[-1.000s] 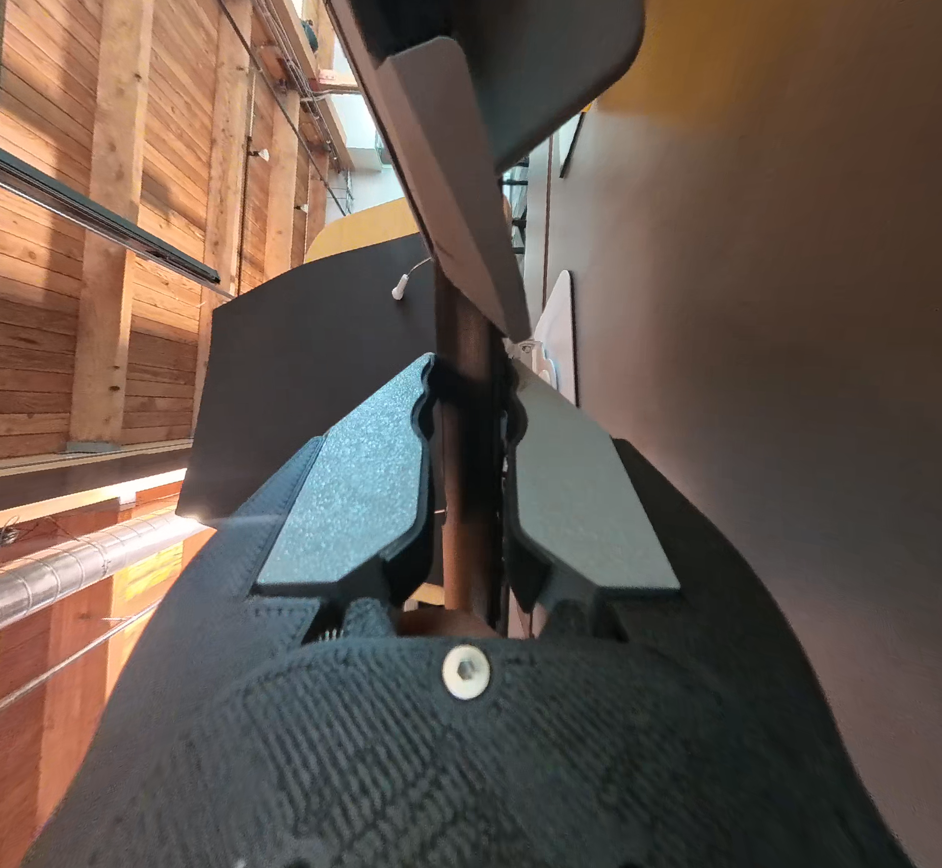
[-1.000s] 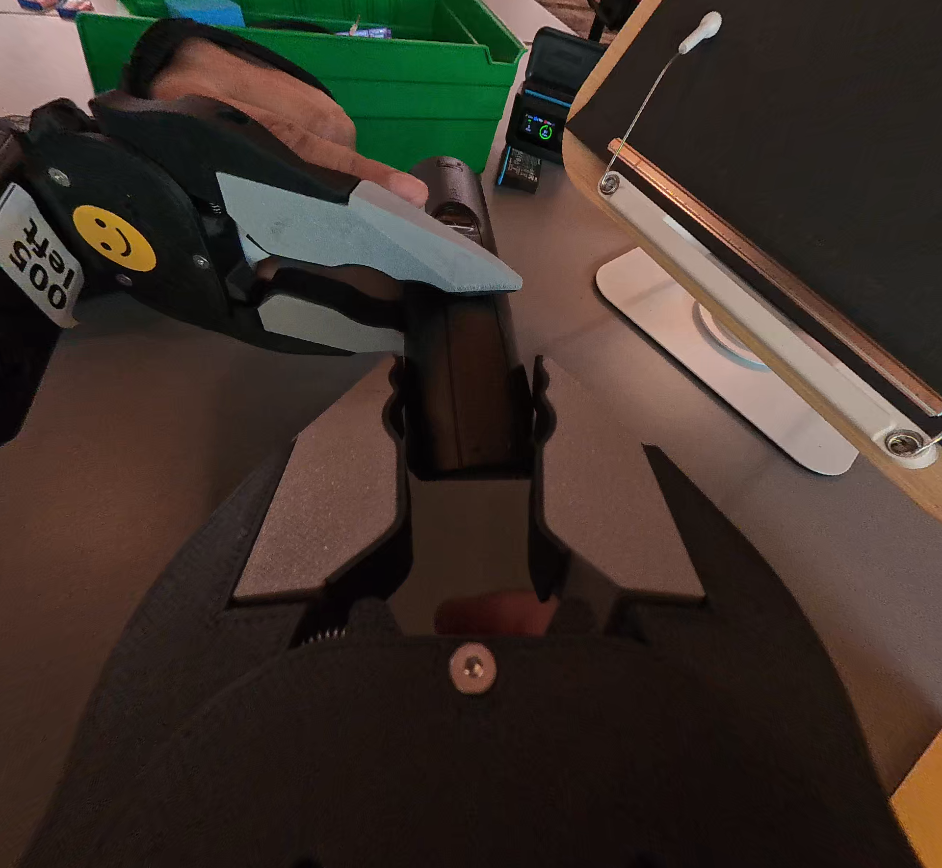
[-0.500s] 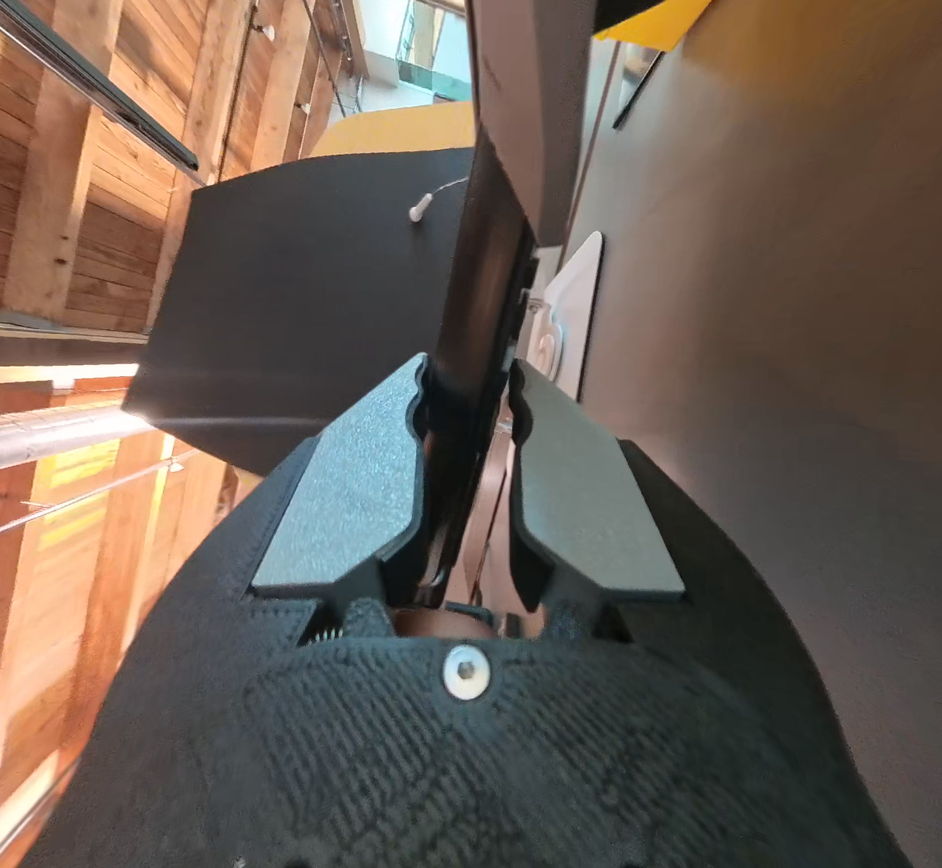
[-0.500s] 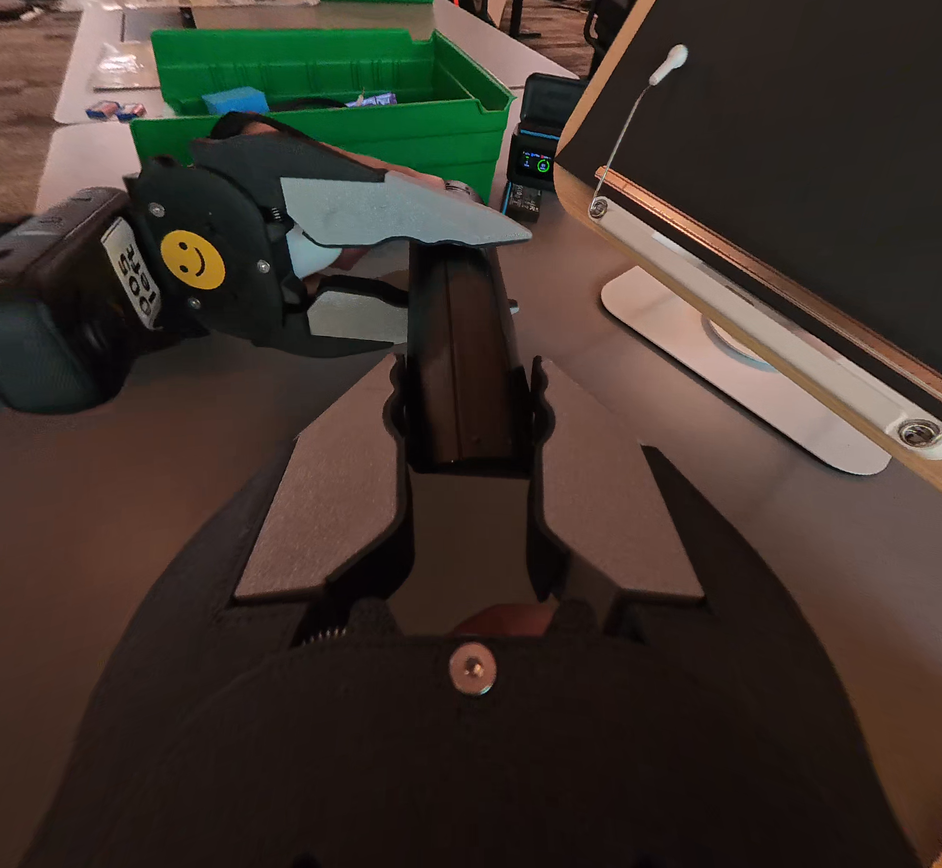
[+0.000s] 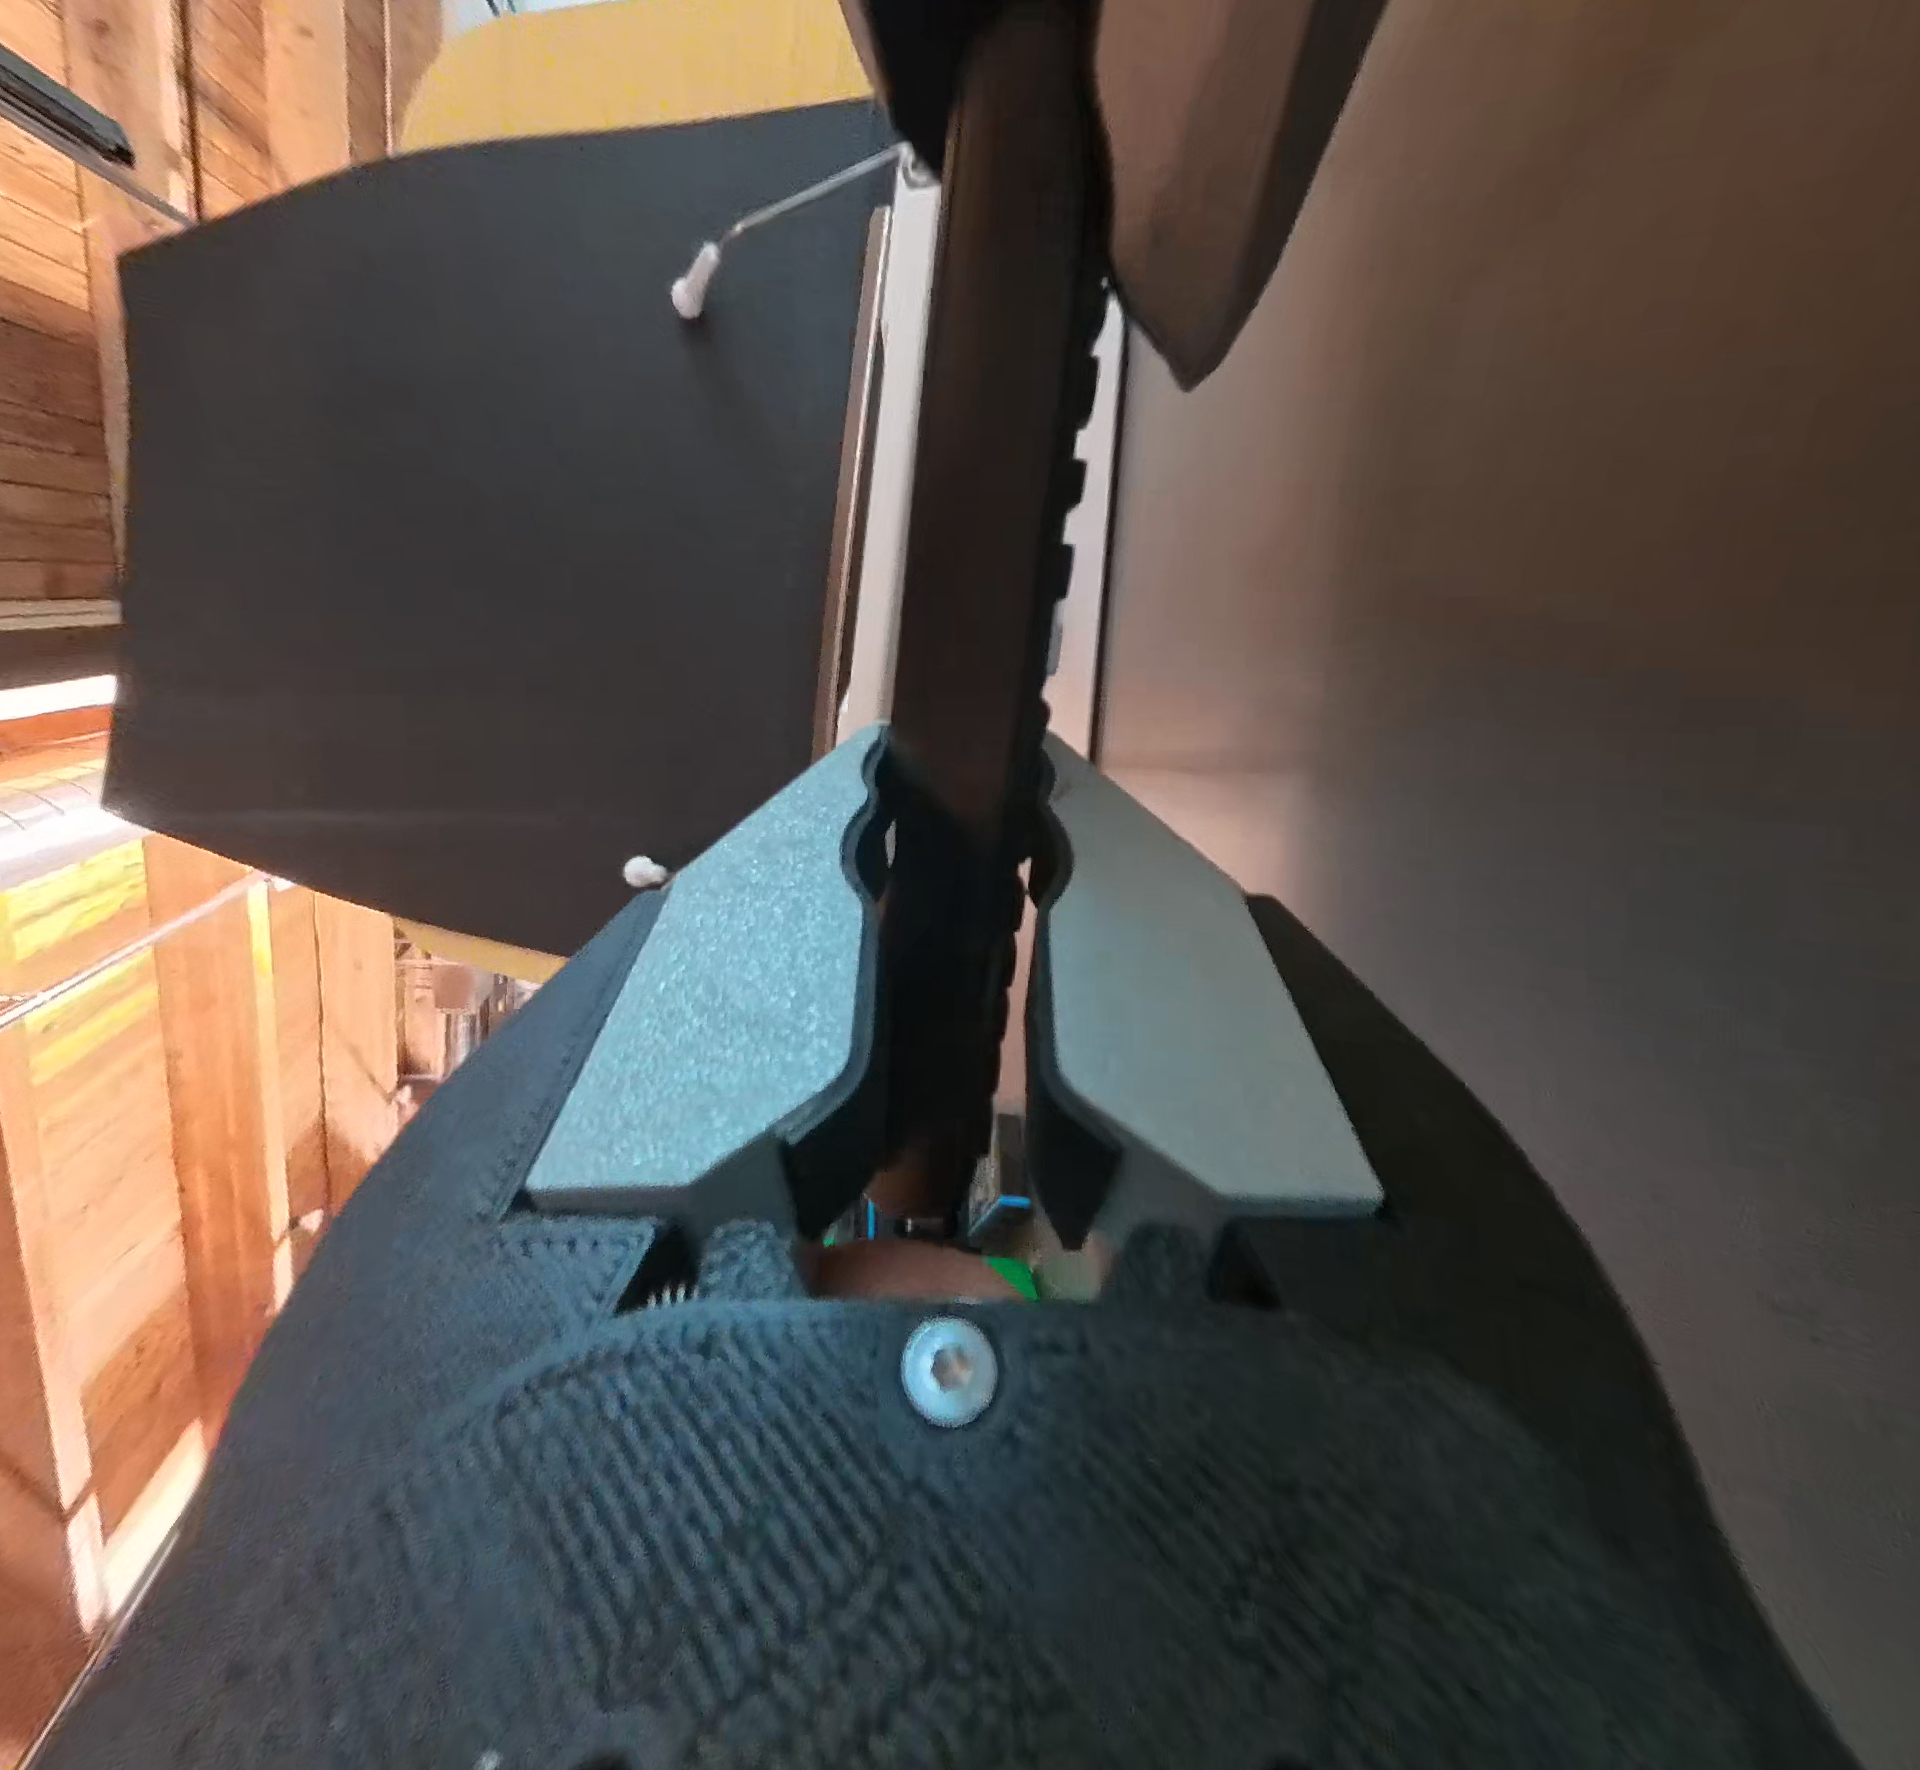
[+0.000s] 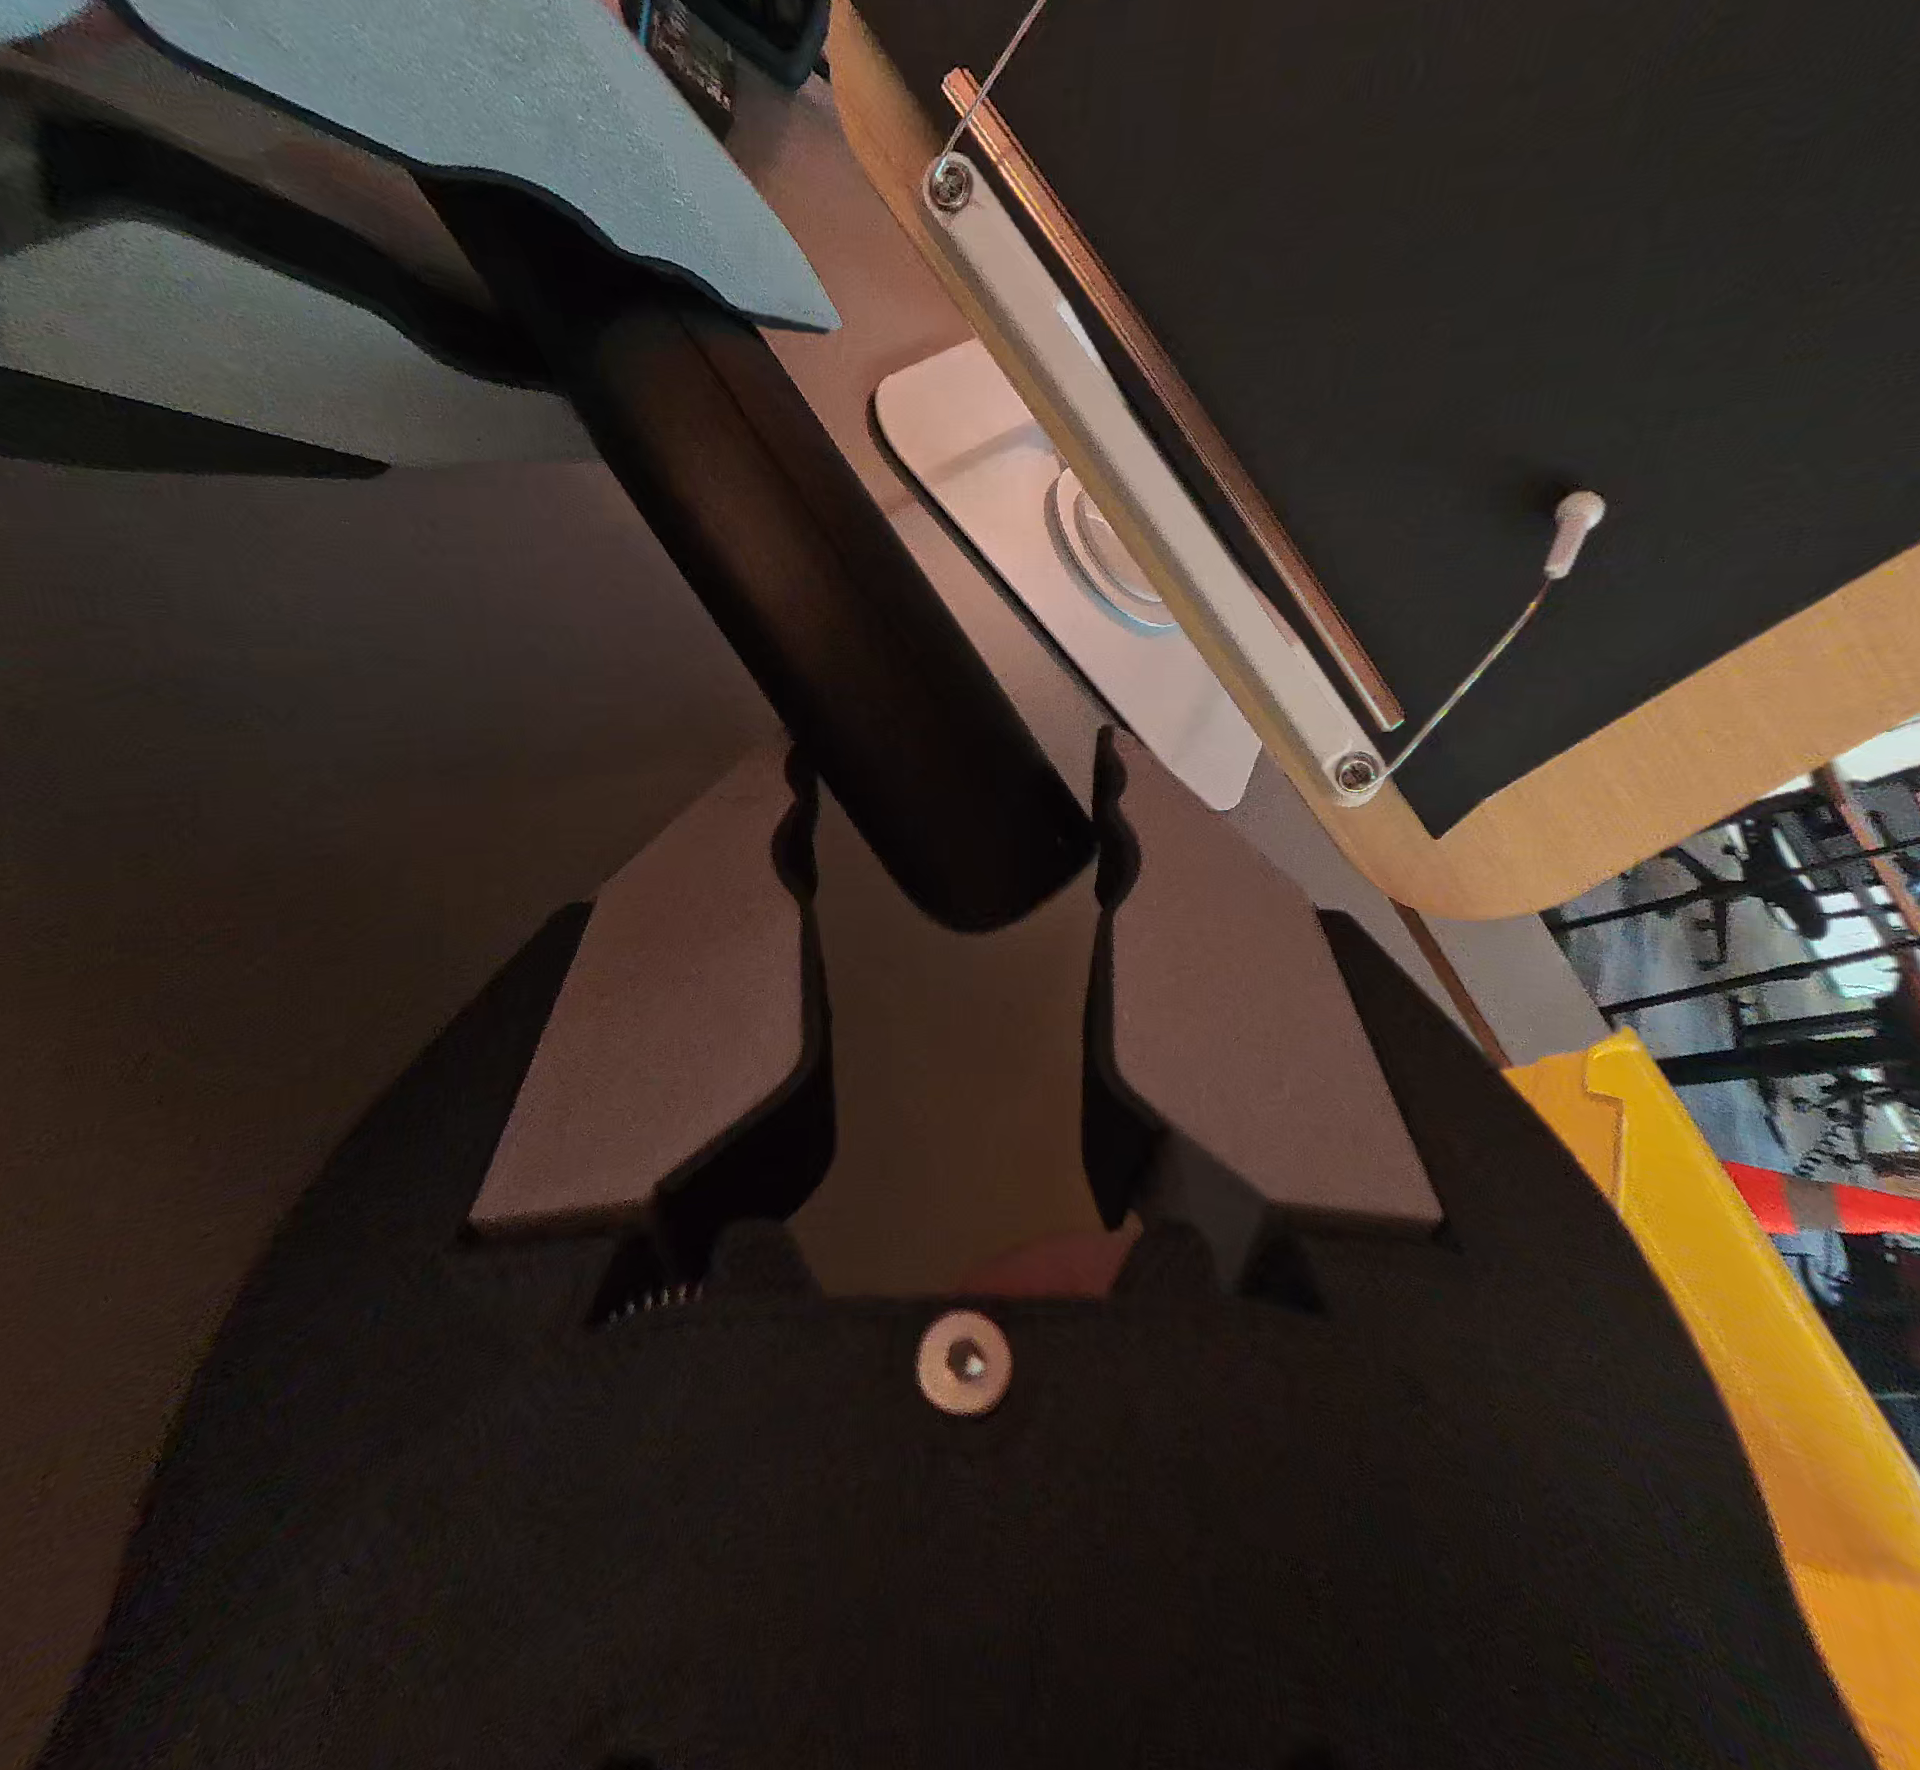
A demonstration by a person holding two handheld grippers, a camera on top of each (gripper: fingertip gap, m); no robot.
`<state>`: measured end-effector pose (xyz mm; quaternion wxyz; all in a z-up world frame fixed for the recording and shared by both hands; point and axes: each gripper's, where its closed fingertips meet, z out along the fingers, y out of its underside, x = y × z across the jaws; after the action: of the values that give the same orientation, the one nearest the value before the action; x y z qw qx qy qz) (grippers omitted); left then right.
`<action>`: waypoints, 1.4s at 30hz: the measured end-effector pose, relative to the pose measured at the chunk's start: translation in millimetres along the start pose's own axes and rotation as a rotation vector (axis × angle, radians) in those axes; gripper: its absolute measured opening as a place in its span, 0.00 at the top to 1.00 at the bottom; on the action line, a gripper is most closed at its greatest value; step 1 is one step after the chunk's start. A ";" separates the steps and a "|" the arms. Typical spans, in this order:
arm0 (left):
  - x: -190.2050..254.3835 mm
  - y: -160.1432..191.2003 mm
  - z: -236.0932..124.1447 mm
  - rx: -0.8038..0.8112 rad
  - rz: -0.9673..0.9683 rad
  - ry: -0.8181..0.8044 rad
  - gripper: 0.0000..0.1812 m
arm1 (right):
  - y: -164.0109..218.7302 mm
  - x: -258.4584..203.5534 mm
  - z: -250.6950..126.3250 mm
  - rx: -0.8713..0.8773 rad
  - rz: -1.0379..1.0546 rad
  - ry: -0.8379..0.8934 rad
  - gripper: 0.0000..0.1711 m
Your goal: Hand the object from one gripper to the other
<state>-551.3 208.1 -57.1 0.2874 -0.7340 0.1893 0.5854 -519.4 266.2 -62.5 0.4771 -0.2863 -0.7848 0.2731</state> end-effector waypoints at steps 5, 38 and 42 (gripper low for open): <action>3.2 -8.1 -3.5 0.048 0.024 0.004 0.89 | 3.7 -2.7 3.4 -0.031 -0.144 0.051 0.74; -33.6 -33.7 -40.6 0.316 0.064 -0.257 0.65 | -16.7 -57.0 -39.6 0.051 0.761 -0.910 0.85; -34.1 -48.0 -45.6 0.338 0.146 -0.340 0.65 | -20.4 -83.7 -55.2 -0.009 0.818 -1.119 0.85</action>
<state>-495.9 213.3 -7.7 0.3909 -0.5508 0.2858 0.6798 -441.5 201.3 -75.9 -0.1416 -0.3772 -0.7432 0.5342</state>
